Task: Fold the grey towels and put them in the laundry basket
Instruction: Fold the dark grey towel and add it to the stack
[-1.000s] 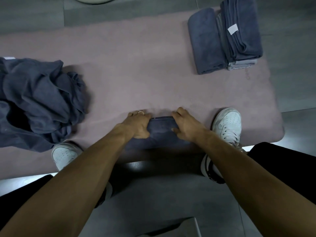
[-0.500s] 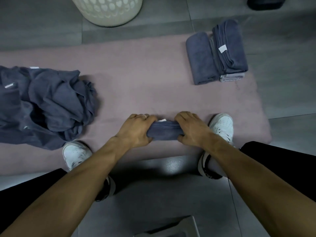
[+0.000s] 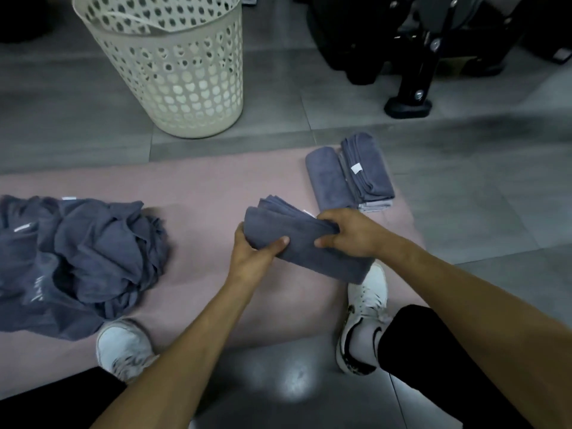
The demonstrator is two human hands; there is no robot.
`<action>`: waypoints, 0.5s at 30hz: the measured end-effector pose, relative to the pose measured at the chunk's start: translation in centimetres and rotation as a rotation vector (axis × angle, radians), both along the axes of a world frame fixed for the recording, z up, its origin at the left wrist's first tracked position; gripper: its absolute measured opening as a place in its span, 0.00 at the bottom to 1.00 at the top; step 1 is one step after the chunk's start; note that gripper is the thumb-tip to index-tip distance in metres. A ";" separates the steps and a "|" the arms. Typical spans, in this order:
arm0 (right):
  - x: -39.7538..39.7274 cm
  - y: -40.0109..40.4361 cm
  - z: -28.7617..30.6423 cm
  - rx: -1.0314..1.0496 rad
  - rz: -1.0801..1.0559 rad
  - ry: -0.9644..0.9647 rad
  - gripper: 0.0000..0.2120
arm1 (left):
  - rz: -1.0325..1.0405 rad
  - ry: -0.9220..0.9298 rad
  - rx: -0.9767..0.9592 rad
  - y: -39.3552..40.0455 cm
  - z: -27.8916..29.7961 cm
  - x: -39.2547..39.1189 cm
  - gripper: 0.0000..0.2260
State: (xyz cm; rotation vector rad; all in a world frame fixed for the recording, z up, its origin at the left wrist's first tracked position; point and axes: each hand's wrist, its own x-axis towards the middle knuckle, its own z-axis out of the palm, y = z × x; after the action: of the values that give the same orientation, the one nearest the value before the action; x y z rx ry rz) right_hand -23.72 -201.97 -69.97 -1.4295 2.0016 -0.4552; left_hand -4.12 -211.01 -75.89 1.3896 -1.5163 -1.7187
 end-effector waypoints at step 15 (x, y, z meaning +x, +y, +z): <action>-14.5 -3.7 -2.1 0.240 -0.165 0.144 0.02 | 0.081 0.140 0.353 -5.5 -1.2 -16.9 0.21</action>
State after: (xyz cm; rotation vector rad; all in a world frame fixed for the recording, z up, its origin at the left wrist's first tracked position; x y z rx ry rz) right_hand -38.20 -205.66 -72.10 -1.1846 2.2149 -0.1760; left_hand -21.04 -216.51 -77.09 1.4375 -1.1035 -2.0560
